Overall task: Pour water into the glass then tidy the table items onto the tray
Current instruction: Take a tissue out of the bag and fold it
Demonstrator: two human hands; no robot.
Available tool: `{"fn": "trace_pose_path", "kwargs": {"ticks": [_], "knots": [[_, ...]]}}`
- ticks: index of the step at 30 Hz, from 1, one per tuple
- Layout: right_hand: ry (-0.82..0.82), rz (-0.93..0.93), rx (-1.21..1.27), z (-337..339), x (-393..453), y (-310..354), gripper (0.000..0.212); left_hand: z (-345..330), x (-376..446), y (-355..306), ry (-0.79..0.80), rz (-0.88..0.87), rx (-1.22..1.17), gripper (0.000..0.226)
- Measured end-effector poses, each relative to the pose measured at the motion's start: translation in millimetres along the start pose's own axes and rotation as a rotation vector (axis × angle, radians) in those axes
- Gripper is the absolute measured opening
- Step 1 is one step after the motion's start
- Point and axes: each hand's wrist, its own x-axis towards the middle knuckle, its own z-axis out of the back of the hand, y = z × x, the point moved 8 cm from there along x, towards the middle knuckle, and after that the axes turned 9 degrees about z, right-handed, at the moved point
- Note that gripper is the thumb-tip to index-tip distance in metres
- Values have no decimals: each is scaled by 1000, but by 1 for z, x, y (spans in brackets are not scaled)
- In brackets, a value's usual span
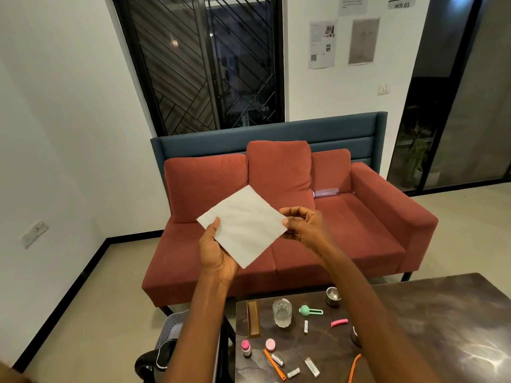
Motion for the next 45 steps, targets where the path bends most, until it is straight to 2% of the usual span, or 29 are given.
{"fn": "trace_pose_path", "kwargs": {"ticks": [5,9,14,17,19,23,27,32,34,39,45], "knots": [[12,-3,3,-1,-1,3,10,0,1,4,5,13,23,33],[43,26,-1,-2,-2,7,29,3,0,3,-15,-12,16,33],[-5,76,-146,4,0,7,20,5,0,-3,-30,-82,-4,30],[-29,84,-176,4,1,6,13,6,1,-9,-61,-152,17,37],[-27,62,-155,3,1,5,13,6,2,-11,-81,-179,50,39],[-7,24,-193,0,0,1,29,6,1,-11,-112,-205,123,38],[-91,141,-393,-5,-2,11,28,0,1,-5,-139,-224,232,32],[-127,288,-548,-31,-10,27,30,-6,2,5,-201,-324,517,21],[-130,329,-541,-41,-13,33,30,-9,2,10,-211,-345,599,25],[-116,335,-432,-58,-21,35,20,-20,-2,21,-108,-353,689,32],[-67,284,-279,-68,-26,26,16,-13,-3,20,-131,-371,617,37]]}}
